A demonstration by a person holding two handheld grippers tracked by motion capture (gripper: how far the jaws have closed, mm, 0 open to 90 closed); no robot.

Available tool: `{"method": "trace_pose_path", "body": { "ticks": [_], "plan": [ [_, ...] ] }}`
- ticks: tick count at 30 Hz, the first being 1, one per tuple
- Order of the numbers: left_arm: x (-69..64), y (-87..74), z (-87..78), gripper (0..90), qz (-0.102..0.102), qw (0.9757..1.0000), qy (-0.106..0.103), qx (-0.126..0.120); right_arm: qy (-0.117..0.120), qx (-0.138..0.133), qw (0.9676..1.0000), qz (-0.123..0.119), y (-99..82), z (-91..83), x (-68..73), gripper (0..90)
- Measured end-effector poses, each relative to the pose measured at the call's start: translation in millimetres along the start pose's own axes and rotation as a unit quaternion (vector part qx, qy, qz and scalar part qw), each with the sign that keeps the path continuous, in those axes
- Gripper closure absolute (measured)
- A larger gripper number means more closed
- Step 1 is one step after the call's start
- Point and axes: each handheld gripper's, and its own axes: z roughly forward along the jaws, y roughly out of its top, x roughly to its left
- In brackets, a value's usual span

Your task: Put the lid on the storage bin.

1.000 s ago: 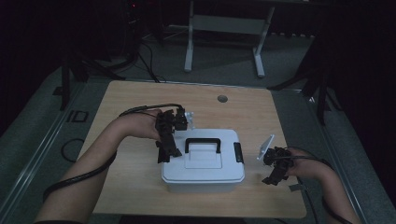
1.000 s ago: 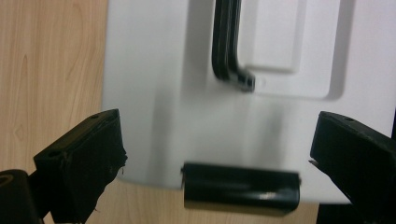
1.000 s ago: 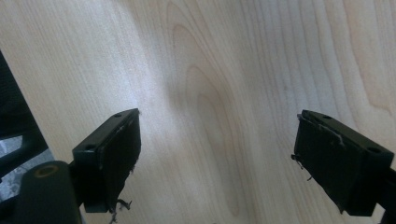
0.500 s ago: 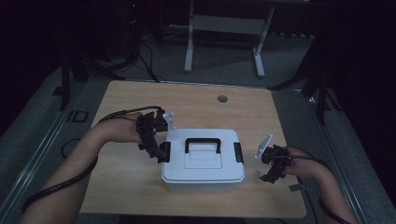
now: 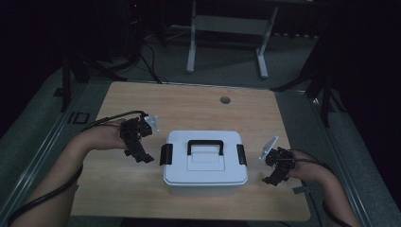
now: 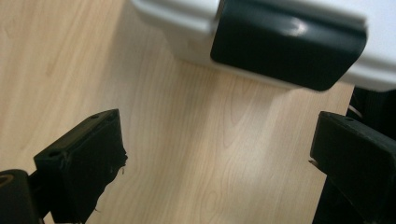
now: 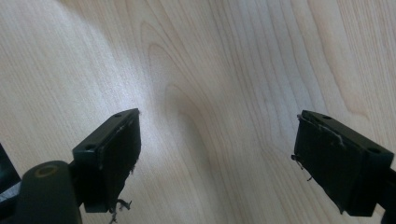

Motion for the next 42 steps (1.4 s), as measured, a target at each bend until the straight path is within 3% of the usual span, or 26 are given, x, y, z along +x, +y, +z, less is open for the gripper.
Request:
{"method": "trace_pose_path", "body": {
  "ticks": [15,21,25,28,32,42],
  "plan": [
    [7.8,-37.4,17.3,2.3,-0.041,0.9991,-0.012,-0.009,-0.019,-0.034,0.9991,0.019,-8.5,2.2,0.3,13.1],
    [5.7,-51.7,27.1,2.3,-0.040,0.9991,-0.013,-0.009,-0.025,-0.041,0.9983,0.033,-12.6,5.6,0.6,12.9],
    [6.3,-61.2,33.9,2.3,-0.048,0.9987,-0.014,-0.008,-0.024,-0.043,0.9983,0.030,-16.8,9.1,1.5,13.0],
    [6.9,-69.0,36.9,2.3,-0.058,0.9980,-0.016,-0.021,-0.030,-0.051,0.9976,0.036,-20.7,10.9,1.1,12.9],
    [8.3,-78.1,38.9,2.3,-0.067,0.9975,-0.015,-0.019,-0.031,-0.054,0.9966,0.055,-25.1,11.9,-1.2,12.6],
    [7.6,-104.6,43.8,3.0,-0.095,0.9948,-0.013,-0.034,-0.031,-0.064,0.9956,0.061,-31.7,17.0,0.4,12.6]
  ]
}}
